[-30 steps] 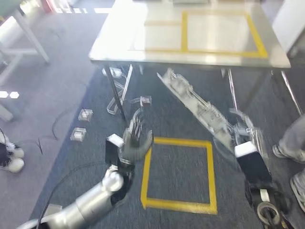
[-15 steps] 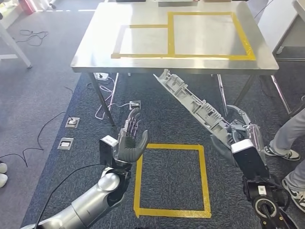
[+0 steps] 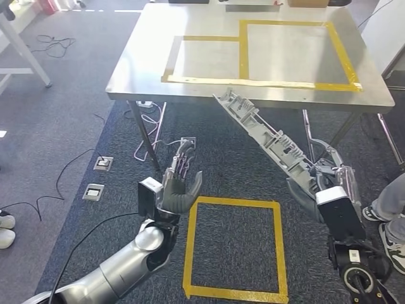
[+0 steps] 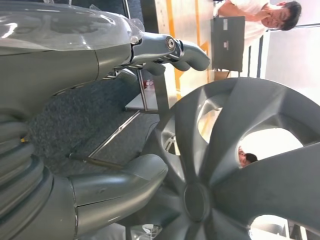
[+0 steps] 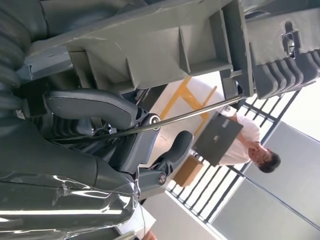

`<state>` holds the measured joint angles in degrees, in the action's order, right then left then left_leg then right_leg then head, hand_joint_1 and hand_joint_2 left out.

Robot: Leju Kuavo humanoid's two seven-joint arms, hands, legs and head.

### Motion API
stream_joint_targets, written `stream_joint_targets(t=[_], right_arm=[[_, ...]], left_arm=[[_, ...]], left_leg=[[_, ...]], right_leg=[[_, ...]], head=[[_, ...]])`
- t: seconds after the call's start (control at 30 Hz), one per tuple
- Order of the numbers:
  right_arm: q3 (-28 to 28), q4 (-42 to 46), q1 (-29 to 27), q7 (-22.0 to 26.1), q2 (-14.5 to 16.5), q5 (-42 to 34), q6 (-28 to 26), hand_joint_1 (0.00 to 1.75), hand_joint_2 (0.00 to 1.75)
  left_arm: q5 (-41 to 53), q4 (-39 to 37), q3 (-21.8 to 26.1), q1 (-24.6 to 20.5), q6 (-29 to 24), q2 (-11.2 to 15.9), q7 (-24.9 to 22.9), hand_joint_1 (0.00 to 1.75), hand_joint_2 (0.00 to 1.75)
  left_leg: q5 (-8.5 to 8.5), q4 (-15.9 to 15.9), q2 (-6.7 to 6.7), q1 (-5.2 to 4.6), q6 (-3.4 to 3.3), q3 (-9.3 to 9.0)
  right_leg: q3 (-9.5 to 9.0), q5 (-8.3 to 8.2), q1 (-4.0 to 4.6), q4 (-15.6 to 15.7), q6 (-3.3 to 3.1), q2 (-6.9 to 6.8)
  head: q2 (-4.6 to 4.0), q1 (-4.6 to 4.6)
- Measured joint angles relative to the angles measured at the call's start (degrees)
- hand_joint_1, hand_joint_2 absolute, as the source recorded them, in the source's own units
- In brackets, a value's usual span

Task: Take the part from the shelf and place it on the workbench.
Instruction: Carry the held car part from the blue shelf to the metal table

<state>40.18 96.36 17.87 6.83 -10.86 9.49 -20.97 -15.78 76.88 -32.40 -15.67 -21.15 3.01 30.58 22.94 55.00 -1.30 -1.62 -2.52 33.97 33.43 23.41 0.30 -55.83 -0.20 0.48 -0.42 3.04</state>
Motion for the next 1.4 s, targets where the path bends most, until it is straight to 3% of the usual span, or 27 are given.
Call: stream_joint_targets(t=[0.07,0.13,0.23,0.27,0.3,0.33,0.4,0.47,0.6,0.67,0.73,0.8,0.83,0.87,0.93,0.97,1.0,1.07,1.13,1.2,1.27,1.3,1.33,1.37,1.4], right_arm=[[-0.1,0.2,0.1,-0.1,0.0,0.0,-0.1,1.75,1.75],[-0.3,0.2,0.1,-0.2,0.0,0.0,-0.3,1.75,1.75],[-0.4,0.3,0.3,-0.2,0.0,0.1,-0.5,1.75,1.75],[-0.4,0.3,0.3,-0.3,0.0,0.2,-0.5,1.75,1.75],[-0.4,0.3,0.3,-0.3,0.0,0.3,-0.6,1.75,1.75],[-0.4,0.3,0.3,-0.4,0.0,0.4,-0.6,1.75,1.75],[-0.5,0.4,0.2,-0.6,0.0,0.6,-0.6,1.75,1.75],[-0.6,0.8,0.3,-0.7,0.0,0.8,-0.6,1.75,1.75],[-0.7,1.3,0.2,-1.0,0.0,1.2,-0.5,1.75,1.75],[-0.8,1.3,0.4,-1.3,-0.1,1.3,-0.4,1.75,1.75],[-0.8,1.3,0.5,-1.4,-0.2,1.3,-0.4,1.75,1.75],[-0.8,1.3,0.5,-1.5,-0.2,1.3,-0.4,1.75,1.75],[-0.8,1.3,0.5,-1.5,-0.2,1.3,-0.4,1.75,1.75],[-0.8,1.3,0.6,-1.5,-0.3,1.3,-0.4,1.75,1.75],[-0.9,1.3,0.6,-1.5,-0.4,1.3,-0.4,1.75,1.75],[-1.0,1.3,0.8,-1.5,-0.4,1.3,-0.5,1.75,1.75],[-1.0,1.3,0.9,-1.4,-0.4,1.3,-0.5,1.75,1.75],[-1.1,1.5,1.2,-1.3,-0.4,1.2,-0.6,1.75,1.75],[-1.1,1.6,1.4,-1.2,-0.4,1.1,-0.7,1.75,1.75],[-1.3,1.6,1.6,-1.1,-0.5,1.2,-0.9,1.75,1.75],[-1.6,1.6,1.8,-1.0,-0.5,1.2,-1.1,1.75,1.75],[-1.8,1.6,1.8,-0.9,-0.5,1.2,-1.2,1.75,1.75],[-2.0,1.6,1.9,-0.9,-0.5,1.2,-1.2,1.75,1.75],[-2.3,1.6,2.0,-0.9,-0.5,1.2,-1.3,1.75,1.75],[-2.5,1.6,2.2,-0.9,-0.5,1.3,-1.5,1.75,1.75]], left_arm=[[0.0,0.0,0.0,0.0,0.0,0.0,0.0,0.0,1.75],[0.0,0.0,0.0,-0.2,0.0,0.1,0.1,0.0,1.75],[0.1,0.0,-0.1,-0.3,0.0,0.1,0.2,0.0,1.75],[0.1,-0.1,-0.1,-0.2,0.0,0.1,0.2,0.0,1.75],[0.1,-0.1,-0.1,-0.2,0.1,0.1,0.2,0.0,1.75],[0.1,-0.2,-0.2,-0.2,0.1,0.1,0.2,0.0,1.75],[0.2,-0.2,-0.2,-0.2,0.2,0.1,0.2,0.0,1.75],[0.3,-0.2,-0.2,-0.3,0.4,0.0,0.4,0.0,1.75],[0.6,-0.2,-0.2,-0.2,0.7,0.0,0.6,0.0,1.75],[0.9,-0.1,-0.2,-0.2,0.7,0.0,0.7,0.0,1.75],[1.1,-0.1,-0.2,-0.1,0.8,0.0,0.7,0.0,1.75],[1.3,-0.1,-0.2,0.1,0.8,0.0,0.7,0.0,1.75],[1.4,-0.1,-0.2,0.2,0.8,0.0,0.7,0.0,1.75],[1.4,-0.1,-0.2,0.3,0.8,0.0,0.7,0.0,1.75],[1.4,-0.2,-0.2,0.3,0.9,0.0,0.7,0.0,1.75],[1.4,-0.2,-0.2,0.3,0.9,-0.1,0.7,0.0,1.75],[1.5,-0.2,-0.2,0.4,1.0,0.0,0.8,0.0,1.75],[1.7,-0.2,-0.2,0.3,1.2,0.0,0.9,0.0,1.75],[1.9,-0.1,-0.2,0.1,1.3,0.0,0.9,0.0,1.75],[1.9,-0.1,-0.2,0.0,1.4,0.1,1.0,0.0,1.75],[1.9,-0.2,-0.2,0.1,1.7,0.1,1.0,0.0,1.75],[1.9,-0.2,-0.2,0.1,1.8,0.1,1.0,0.0,1.75],[1.9,-0.2,-0.2,0.1,1.9,0.1,1.0,0.0,1.75],[1.8,-0.2,-0.2,0.1,1.9,0.1,1.0,0.0,1.75],[1.8,-0.2,-0.2,0.1,2.0,0.1,1.0,0.0,1.75]], left_leg=[[0.3,0.1,-0.01,0.04,0.51,0.13],[1.63,2.5,0.11,0.12,1.39,1.16],[5.2,13.1,0.38,1.3,2.9,7.45],[5.47,15.8,0.52,1.77,3.27,9.38],[4.69,16.4,0.68,2.19,3.59,10.25],[2.87,14.6,0.84,2.54,3.87,9.88],[-1.63,6.7,1.11,3.03,4.39,6.39],[-3.18,0.9,1.14,2.9,4.12,3.59],[-1.57,-0.3,0.92,2.34,1.92,2.03],[-0.77,-0.4,0.8,2.2,1.01,0.62],[0.24,-0.4,0.77,1.85,0.4,-0.62],[1.47,-0.4,0.63,1.42,0.08,-2.2],[2.18,-0.5,0.5,1.21,-0.01,-3.24],[2.93,-0.5,0.38,1.02,-0.05,-4.34],[4.44,-0.5,0.17,0.73,0.02,-6.11],[5.07,-0.5,0.07,0.59,0.19,-6.56],[5.53,-0.5,-0.01,0.5,0.43,-6.9],[5.81,0.0,-0.08,0.37,0.92,-7.16],[5.34,3.5,0.12,0.43,1.43,-5.64],[6.06,10.6,0.38,0.77,2.23,-0.87],[8.93,16.4,0.6,1.26,2.92,4.54],[10.06,17.1,0.7,1.46,3.12,6.3],[10.06,16.1,0.78,1.62,3.21,7.15],[8.53,13.5,0.84,1.72,3.22,7.18],[5.33,9.7,0.9,1.77,3.1,6.61]], right_leg=[[-0.55,0.12,-0.22,0.9,-0.08,0.0],[-1.5,0.14,-0.71,1.8,-0.22,-0.04],[-2.38,0.66,-0.92,2.1,-0.33,-0.11],[-2.69,0.98,-1.0,2.1,-0.21,-0.11],[-3.09,1.36,-1.14,2.1,0.0,-0.1],[-3.62,1.81,-1.34,2.1,0.28,-0.08],[-4.73,2.83,-1.73,2.1,1.07,-0.02],[-5.31,3.69,-1.83,2.1,1.98,0.09],[-5.86,4.48,-2.22,1.3,3.32,-0.02],[-3.05,5.75,-2.29,-4.3,3.45,-0.2],[2.24,8.15,-1.98,-12.8,3.26,-0.24],[6.17,9.72,-1.59,-16.6,2.9,-0.23],[6.75,9.06,-1.38,-15.5,2.56,-0.23],[6.49,6.99,-1.11,-12.7,2.09,-0.22],[5.29,0.06,-0.33,-4.6,0.93,-0.17],[4.67,-2.43,0.0,-1.7,0.54,-0.14],[4.33,-3.89,0.21,0.2,0.27,-0.12],[3.32,-3.62,0.2,1.0,0.02,-0.11],[2.17,-3.09,-0.03,1.4,-0.37,-0.11],[1.0,-2.09,-0.2,1.5,-0.66,-0.1],[-0.23,-0.85,-0.28,1.5,-0.7,-0.06],[-1.04,-0.17,-0.33,1.5,-0.62,-0.02],[-1.99,0.57,-0.38,1.5,-0.5,0.01],[-3.08,1.36,-0.44,1.5,-0.35,0.03],[-4.09,2.21,-0.49,1.6,-0.16,0.03]], head=[[0.0,-0.07],[0.0,0.16],[0.0,0.65],[0.0,0.71],[0.0,0.74],[0.0,0.79],[0.0,0.89],[0.0,0.93],[0.0,0.7],[0.0,0.3],[0.0,-0.07],[0.0,-0.18],[0.0,-0.22],[0.0,-0.25],[0.0,-0.43],[0.0,-0.55],[0.0,-0.63],[0.0,-0.66],[0.0,-0.56],[0.0,-0.42],[0.0,-0.28],[0.0,-0.21],[0.0,-0.15],[0.0,-0.1],[0.0,-0.06]])
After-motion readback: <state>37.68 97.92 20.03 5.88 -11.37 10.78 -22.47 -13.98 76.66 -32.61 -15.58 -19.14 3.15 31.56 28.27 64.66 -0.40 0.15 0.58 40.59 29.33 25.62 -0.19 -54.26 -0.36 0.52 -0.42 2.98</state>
